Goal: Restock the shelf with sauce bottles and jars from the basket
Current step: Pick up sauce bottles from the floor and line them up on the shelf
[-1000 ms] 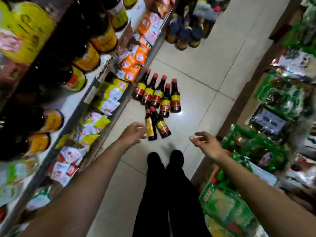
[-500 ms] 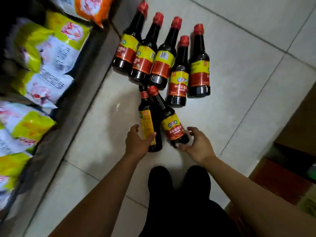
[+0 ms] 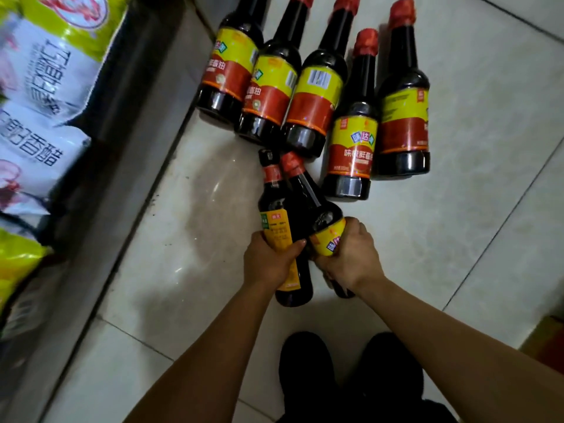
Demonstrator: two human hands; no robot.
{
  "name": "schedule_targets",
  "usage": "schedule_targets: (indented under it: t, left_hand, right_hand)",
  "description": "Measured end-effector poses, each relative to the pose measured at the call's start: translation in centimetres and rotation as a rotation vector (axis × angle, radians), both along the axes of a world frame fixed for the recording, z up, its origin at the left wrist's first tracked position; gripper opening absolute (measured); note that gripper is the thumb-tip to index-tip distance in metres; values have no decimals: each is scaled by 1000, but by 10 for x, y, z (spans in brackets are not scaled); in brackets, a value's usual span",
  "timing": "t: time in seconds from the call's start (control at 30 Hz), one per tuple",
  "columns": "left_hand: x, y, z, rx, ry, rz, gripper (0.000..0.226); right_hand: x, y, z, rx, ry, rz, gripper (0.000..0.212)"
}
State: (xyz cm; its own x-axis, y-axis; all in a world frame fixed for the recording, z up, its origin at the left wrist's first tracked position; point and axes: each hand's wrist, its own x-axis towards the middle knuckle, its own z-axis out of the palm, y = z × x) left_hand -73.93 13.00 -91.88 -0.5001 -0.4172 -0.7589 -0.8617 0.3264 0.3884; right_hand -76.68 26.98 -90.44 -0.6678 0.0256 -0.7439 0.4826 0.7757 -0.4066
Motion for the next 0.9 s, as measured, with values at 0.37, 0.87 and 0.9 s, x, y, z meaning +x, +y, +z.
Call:
schedule_targets:
  t: [0.37, 0.87, 0.9]
  left_hand:
    - [27, -16, 67, 32, 98, 77, 34]
    - [16, -15, 468, 100, 346, 169, 29]
    - [10, -13, 502, 111, 384, 174, 29]
  right_hand:
    - [14, 13, 59, -262, -60, -105, 58]
    - [-3, 40, 452, -571, 50, -253, 53]
    - [-11, 40, 489, -597, 88, -250, 54]
